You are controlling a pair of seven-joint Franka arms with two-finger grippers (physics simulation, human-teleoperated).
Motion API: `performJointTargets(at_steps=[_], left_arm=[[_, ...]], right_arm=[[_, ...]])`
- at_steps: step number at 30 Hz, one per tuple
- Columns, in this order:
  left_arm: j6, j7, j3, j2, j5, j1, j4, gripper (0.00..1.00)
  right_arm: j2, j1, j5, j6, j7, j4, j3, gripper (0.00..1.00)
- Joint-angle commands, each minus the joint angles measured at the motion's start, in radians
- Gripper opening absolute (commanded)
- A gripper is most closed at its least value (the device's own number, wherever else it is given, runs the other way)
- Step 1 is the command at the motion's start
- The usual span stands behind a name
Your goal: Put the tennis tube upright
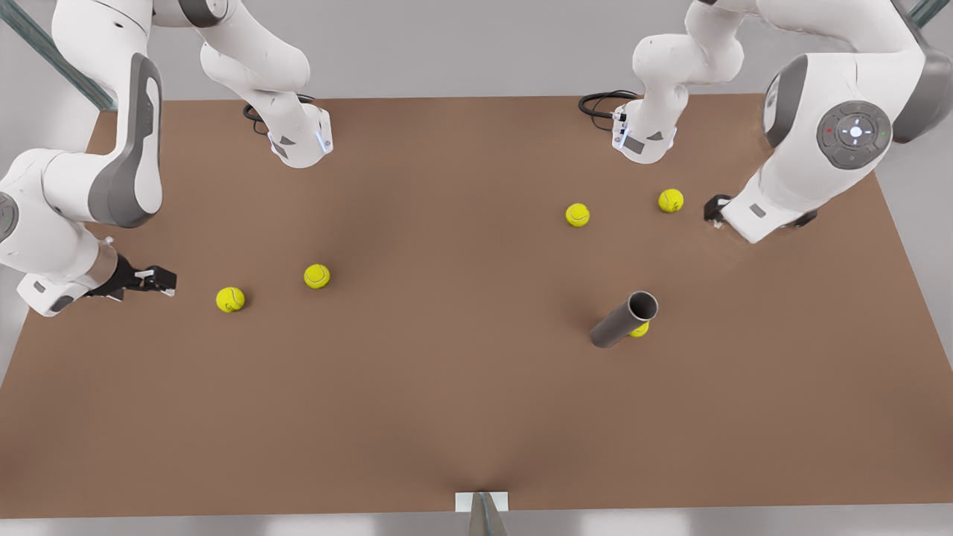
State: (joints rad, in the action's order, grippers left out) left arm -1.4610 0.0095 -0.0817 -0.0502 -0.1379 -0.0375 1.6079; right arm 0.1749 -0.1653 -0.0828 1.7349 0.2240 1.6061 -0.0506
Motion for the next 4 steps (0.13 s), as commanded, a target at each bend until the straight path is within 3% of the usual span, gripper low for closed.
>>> performJointTargets(at_steps=[1,4], left_arm=[[-0.045,0.001,-0.006,-0.046,0.127,-0.027,0.070,1.00],[-0.002,-0.014,-0.024,-0.048,0.123,-0.029,0.064,1.00]], right_arm=[[0.000,0.000,0.000,0.000,0.001,0.002,0.000,1.00],[0.003,0.000,0.000,0.003,0.001,0.003,0.002,1.00]])
